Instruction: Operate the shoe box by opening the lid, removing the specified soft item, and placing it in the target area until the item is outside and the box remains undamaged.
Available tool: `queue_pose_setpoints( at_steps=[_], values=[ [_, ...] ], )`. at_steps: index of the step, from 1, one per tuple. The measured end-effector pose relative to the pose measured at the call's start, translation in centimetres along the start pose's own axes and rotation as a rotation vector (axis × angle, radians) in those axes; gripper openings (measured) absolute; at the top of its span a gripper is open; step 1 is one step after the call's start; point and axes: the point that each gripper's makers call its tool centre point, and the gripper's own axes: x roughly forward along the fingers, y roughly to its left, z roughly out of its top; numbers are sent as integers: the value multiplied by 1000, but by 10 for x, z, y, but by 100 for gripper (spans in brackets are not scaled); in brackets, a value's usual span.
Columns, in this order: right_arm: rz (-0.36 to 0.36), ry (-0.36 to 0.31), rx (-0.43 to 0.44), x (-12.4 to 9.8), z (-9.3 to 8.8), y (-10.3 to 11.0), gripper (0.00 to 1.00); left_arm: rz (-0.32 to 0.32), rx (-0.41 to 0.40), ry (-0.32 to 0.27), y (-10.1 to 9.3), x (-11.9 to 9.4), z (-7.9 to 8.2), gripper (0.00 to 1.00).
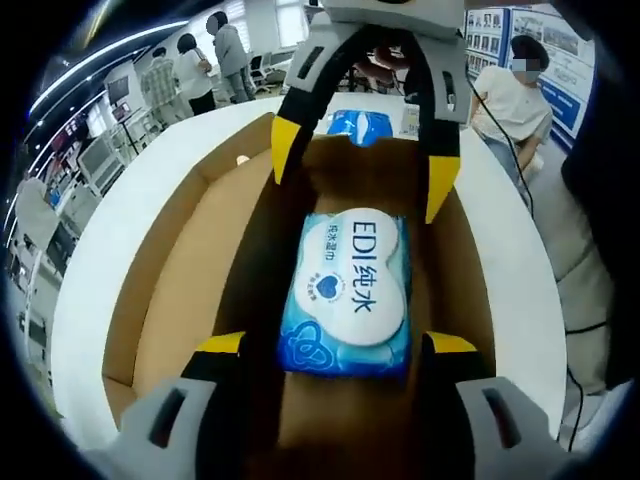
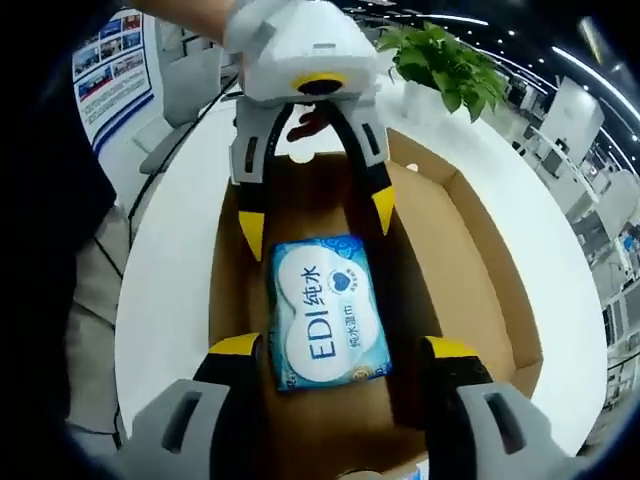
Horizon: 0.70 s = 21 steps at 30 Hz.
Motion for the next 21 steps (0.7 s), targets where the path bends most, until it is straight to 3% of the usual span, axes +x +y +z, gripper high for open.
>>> queue_pose_setpoints(
  at_steps=[3, 10, 21],
  values=[
    [13, 12, 63, 9, -10, -3, 60, -6, -4, -1, 0, 3, -1, 70],
    [51, 36, 47, 25, -22, 5, 67, -24, 0, -8, -4, 14, -1, 70],
    [69, 77, 32, 51, -36, 10, 72, -51, -7, 52, -9, 34, -26, 78]
  ],
)
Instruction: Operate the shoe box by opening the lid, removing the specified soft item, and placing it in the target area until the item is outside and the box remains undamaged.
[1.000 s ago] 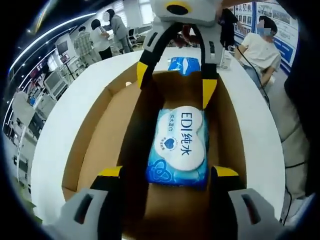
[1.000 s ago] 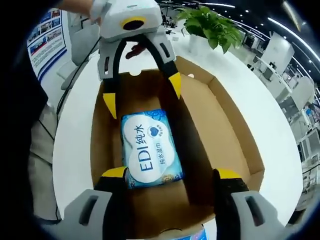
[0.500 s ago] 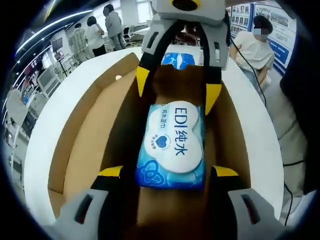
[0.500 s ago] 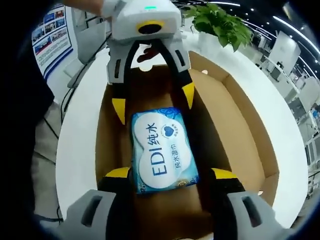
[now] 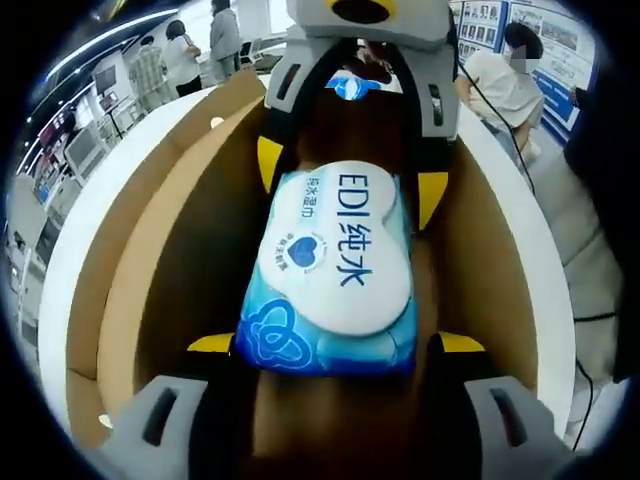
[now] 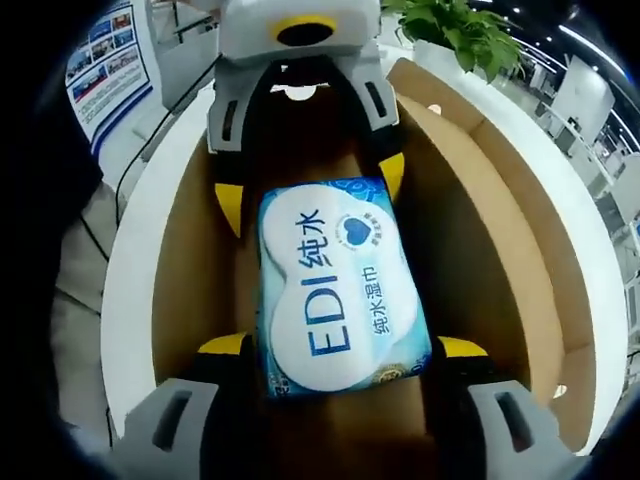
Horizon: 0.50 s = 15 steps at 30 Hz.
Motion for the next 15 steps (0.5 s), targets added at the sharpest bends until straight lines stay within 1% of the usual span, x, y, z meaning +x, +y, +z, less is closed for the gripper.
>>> queue_pose_setpoints(
  at_steps=[1, 4, 5, 10, 13, 15],
  values=[
    [-7, 4, -8, 1, -1, -2, 71, 2, 2, 3, 1, 1, 0, 77],
    [5, 5, 6, 5, -1, -2, 73, 15, 32, 33, 4, 5, -6, 75],
    [11, 6, 6, 7, -1, -1, 74, 6, 24, 26, 3, 7, -5, 75],
    [20, 4, 3, 14, -4, 1, 76, 0, 23, 49, 2, 13, -7, 77],
    [11, 2, 13, 17, -4, -1, 76, 0, 21, 49, 2, 12, -8, 77],
    [14, 1, 23, 23, -5, -1, 78, 0, 20, 45, 2, 12, -8, 77]
  ],
)
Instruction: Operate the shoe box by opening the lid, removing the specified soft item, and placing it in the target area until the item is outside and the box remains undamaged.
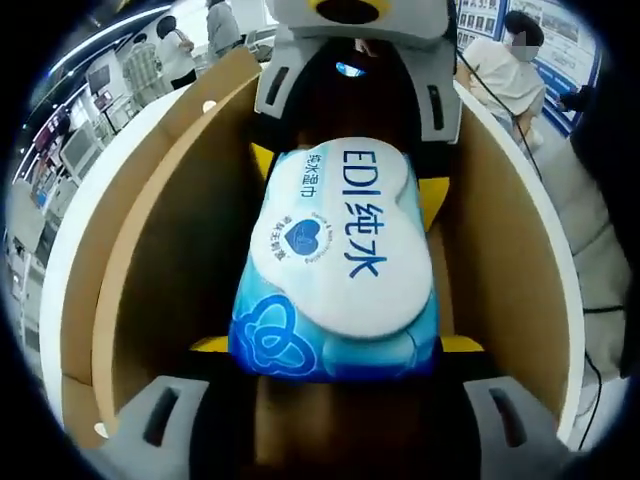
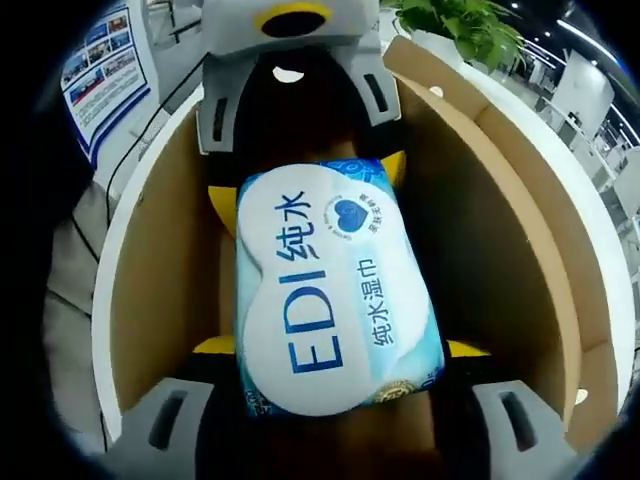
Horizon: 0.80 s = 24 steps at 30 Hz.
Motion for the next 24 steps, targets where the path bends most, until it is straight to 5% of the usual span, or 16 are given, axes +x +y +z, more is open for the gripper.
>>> queue_pose_setpoints(
  at_steps=[24],
  values=[
    [17, 25, -3, -8, 1, 10, 71, -20, -5, 36, -12, -5, -1, 72]
  ],
)
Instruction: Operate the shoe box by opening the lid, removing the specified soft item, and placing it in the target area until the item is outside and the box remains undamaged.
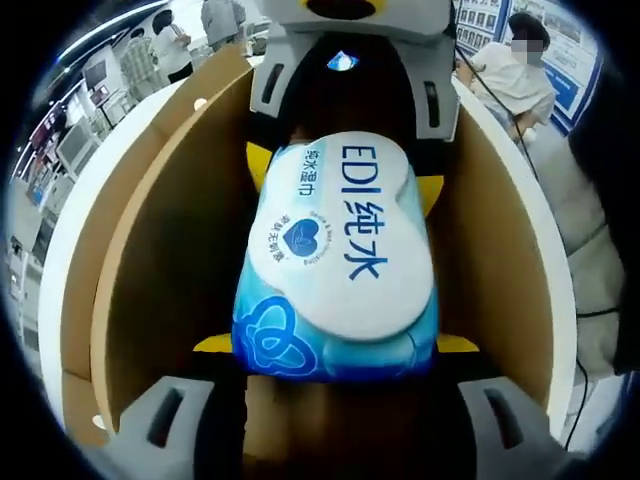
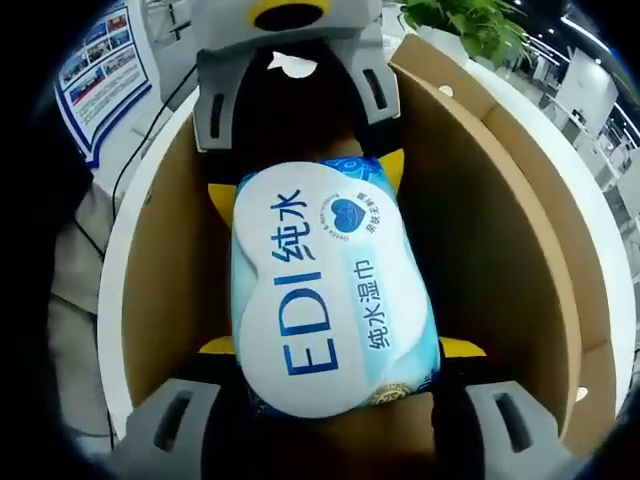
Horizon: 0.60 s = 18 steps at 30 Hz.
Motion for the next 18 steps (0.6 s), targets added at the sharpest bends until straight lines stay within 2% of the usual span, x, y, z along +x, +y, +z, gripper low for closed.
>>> queue_pose_setpoints(
  at_steps=[10, 18],
  values=[
    [-18, -10, -33, -18, 7, -1, 70, 19, -7, -18, -1, -14, 11, 71],
    [-35, -27, -61, -36, 20, -6, 69, 47, -5, -41, 2, -35, 18, 72]
  ],
)
